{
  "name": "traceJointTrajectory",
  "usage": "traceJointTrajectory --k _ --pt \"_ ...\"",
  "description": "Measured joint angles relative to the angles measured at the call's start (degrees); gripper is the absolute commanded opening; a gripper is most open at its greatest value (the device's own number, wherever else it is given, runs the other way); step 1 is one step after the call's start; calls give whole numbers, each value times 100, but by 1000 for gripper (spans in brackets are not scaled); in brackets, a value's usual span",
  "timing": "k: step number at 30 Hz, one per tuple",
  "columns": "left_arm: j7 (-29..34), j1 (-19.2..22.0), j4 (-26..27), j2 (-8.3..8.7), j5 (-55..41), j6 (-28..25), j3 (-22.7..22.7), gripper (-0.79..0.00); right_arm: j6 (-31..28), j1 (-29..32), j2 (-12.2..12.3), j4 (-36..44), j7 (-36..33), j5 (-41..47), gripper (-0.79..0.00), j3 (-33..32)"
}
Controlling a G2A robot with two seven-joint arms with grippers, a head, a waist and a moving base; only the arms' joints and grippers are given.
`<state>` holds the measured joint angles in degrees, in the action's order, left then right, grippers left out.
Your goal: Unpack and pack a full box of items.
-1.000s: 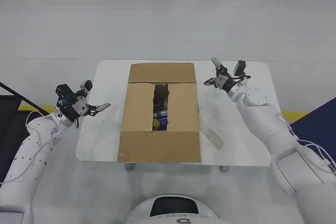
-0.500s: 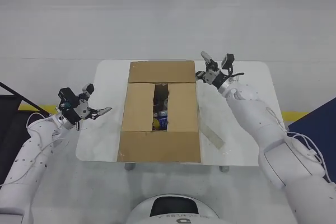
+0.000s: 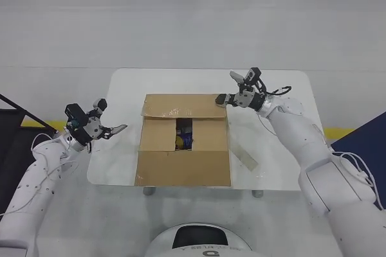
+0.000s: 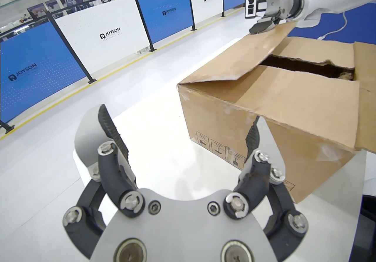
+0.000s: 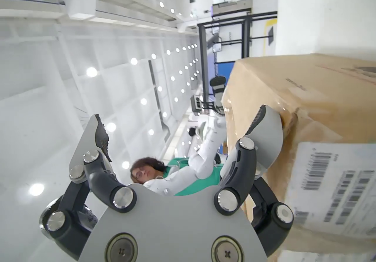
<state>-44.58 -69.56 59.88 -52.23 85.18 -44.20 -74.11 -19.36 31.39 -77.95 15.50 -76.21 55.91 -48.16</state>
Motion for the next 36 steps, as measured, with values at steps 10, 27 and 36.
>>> traceJointTrajectory --k 10,27,36 --pt "-282 -155 392 101 608 -189 -57 0 -516 -14 103 117 -357 -398 0 -122" --pt "-2386 -800 857 628 3396 836 651 0 -555 -7 120 194 -316 -424 0 -159" --pt "-2538 -703 1093 640 2014 988 1003 0 -555 -7 120 194 -316 -424 0 -159"
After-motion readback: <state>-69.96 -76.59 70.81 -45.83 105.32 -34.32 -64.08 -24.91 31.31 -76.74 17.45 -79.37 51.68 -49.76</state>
